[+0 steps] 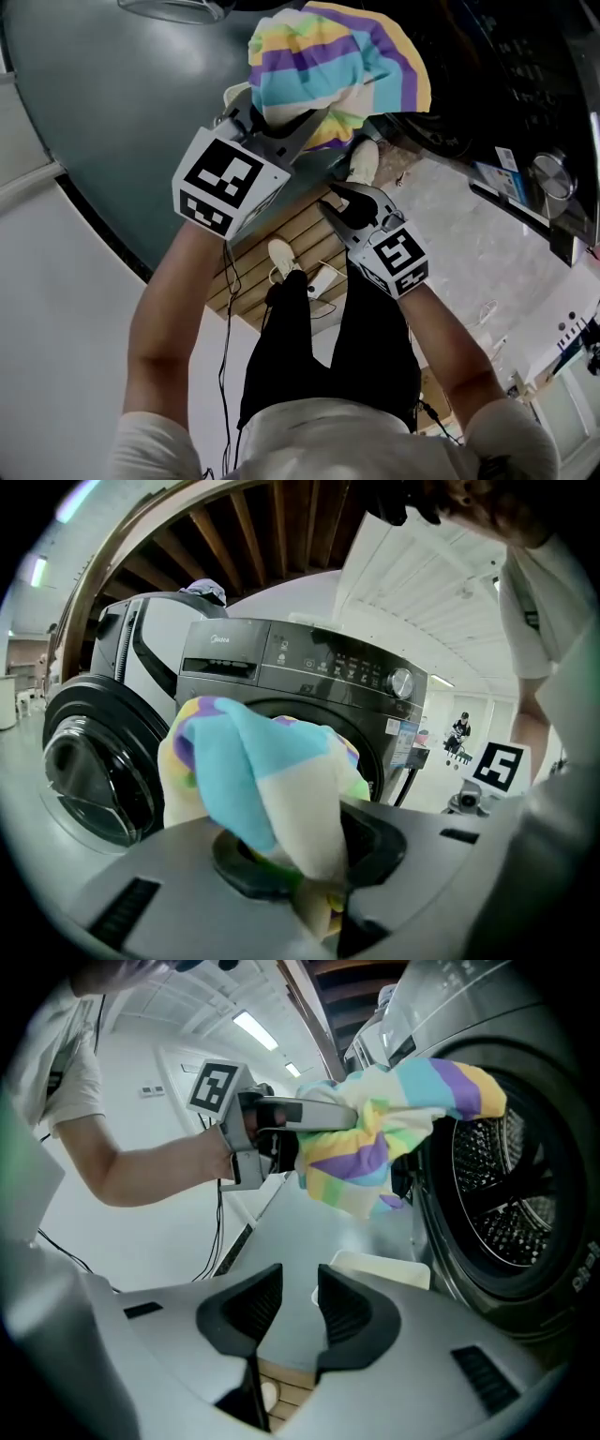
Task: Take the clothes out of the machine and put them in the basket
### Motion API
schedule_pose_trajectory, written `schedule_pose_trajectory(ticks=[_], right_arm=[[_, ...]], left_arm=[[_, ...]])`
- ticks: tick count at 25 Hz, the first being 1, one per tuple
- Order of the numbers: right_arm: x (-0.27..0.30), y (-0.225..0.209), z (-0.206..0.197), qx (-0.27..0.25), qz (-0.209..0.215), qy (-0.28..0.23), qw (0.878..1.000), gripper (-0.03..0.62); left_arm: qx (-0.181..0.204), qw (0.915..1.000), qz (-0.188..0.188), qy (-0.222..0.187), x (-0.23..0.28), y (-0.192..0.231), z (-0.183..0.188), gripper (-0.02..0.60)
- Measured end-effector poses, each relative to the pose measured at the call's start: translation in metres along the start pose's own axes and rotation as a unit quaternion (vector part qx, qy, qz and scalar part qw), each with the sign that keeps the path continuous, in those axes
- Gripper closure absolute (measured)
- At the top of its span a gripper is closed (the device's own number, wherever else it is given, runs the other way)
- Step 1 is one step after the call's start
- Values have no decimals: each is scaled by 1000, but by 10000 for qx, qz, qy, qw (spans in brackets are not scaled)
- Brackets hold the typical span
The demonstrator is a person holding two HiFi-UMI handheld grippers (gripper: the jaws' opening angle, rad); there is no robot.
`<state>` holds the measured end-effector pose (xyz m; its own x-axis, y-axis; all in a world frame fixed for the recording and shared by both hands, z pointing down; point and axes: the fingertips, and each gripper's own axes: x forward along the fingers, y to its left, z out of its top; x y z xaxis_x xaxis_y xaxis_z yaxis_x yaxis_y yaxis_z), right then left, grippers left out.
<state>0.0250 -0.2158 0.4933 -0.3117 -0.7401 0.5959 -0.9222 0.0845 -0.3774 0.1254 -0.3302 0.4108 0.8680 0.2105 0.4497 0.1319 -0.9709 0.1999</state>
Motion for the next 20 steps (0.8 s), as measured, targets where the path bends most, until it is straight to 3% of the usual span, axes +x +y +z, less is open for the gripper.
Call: schedule_pose_trajectory(ticks=[9, 20], right_arm=[[13, 12, -2, -51, 98, 108, 9999, 485], [22, -16, -24, -30, 97, 309, 9995, 485]], left_arm=[[8, 9984, 433, 353, -31, 20, -59, 497], [-349, 9887, 723, 1264, 1, 45, -187, 494]])
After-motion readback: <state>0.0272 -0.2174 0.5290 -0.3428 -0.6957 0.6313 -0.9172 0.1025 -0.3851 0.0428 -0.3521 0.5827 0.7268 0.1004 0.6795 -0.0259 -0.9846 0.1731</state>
